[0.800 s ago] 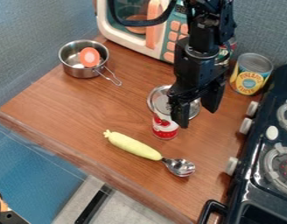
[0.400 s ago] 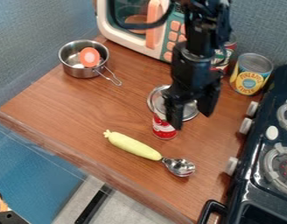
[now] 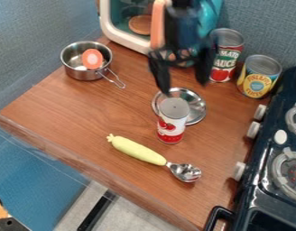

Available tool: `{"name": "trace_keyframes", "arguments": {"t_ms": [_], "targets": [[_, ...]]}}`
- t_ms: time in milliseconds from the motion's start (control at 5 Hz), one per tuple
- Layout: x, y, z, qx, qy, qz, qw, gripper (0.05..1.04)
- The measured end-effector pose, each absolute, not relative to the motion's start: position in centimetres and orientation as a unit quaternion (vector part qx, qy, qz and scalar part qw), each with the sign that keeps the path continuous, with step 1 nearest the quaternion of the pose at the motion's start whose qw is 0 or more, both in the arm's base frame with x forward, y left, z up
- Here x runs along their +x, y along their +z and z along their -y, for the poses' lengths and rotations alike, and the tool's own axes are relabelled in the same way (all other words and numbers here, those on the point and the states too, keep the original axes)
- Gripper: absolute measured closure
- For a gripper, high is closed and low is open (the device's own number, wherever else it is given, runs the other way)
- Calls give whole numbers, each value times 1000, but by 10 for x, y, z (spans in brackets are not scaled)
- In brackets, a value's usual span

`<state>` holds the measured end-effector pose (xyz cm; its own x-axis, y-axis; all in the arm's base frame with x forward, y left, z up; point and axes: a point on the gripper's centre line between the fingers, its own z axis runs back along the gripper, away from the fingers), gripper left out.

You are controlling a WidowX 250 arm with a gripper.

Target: Take the orange object out of the pot and put it in the lower left corner of the table

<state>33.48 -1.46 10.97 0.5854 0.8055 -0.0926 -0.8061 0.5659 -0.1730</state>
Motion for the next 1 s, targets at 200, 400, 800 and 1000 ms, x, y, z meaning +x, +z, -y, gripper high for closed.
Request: {"name": "trace_keyframes", "arguments": {"t_ms": [200,400,800,1000], "targets": [[335,121,-33,-75,462,22,883,83],[335,126,-80,-46,485,60,871,83],[345,126,-180,-13,498,69,864,83],[348,104,-219,-11,516,49,855,83]]}}
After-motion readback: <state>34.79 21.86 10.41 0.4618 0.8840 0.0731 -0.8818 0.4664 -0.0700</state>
